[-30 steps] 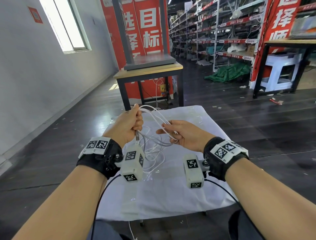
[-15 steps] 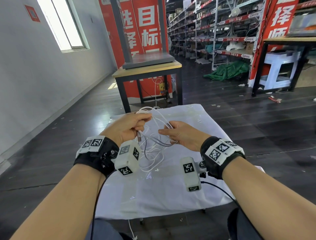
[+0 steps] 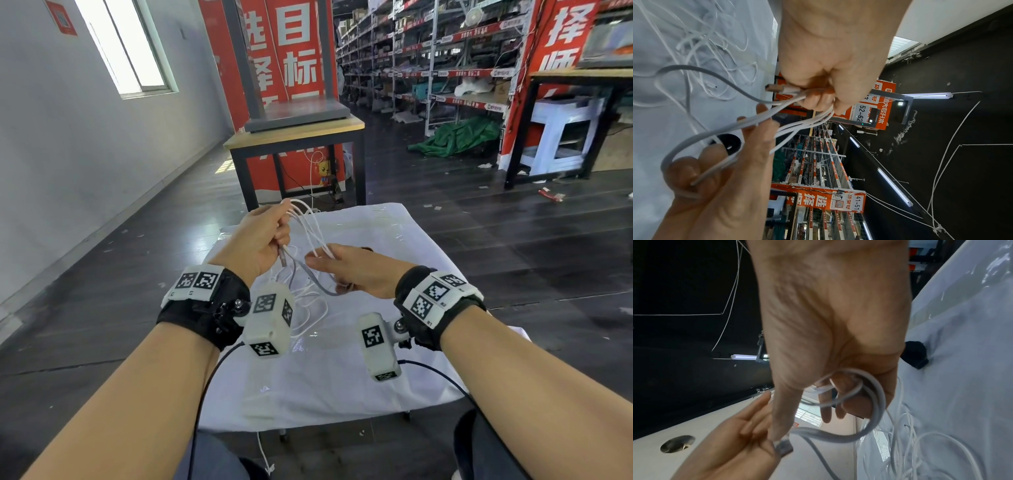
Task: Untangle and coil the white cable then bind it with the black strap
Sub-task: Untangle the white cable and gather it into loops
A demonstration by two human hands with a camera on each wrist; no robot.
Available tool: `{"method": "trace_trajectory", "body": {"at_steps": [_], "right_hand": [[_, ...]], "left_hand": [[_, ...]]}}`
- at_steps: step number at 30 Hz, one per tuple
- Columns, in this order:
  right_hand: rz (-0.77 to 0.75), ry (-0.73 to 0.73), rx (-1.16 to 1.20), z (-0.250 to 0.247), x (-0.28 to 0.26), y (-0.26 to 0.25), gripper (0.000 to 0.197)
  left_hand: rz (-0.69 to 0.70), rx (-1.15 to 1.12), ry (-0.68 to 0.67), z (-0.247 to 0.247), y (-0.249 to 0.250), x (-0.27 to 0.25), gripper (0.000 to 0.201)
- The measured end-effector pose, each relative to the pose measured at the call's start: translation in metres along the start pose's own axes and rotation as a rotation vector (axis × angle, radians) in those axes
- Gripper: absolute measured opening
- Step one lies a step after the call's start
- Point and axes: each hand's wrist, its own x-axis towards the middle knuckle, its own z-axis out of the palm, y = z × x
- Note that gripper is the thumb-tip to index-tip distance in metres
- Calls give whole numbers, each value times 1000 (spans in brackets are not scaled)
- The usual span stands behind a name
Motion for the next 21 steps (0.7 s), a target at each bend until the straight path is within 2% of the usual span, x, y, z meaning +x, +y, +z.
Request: {"method": "trace_trajectory", "body": {"at_steps": [4,8,11,13,16,21], "right_hand": [[-48,-44,-43,4,0,-8,47],[-124,-52,-84,2,0,-16,30],[-151,-28,-193,-1,-2,-21,35],[-132,-75,-123,-4,-3,-21,36],[-59,-133,110,-1,-3,-23,34],[-51,-114,100,3,-1,-24,40]], "left_hand": [[14,-111,-139,7,9,-3,14],[-22,-243,-227,12,22,-2,26],[-30,-268,-201,9,26,3,25],[-31,-256,-146,4,28,7,25],[-33,-206,-44,-3,28,12,17],[-61,-179,25,-7,26,14,21]]}}
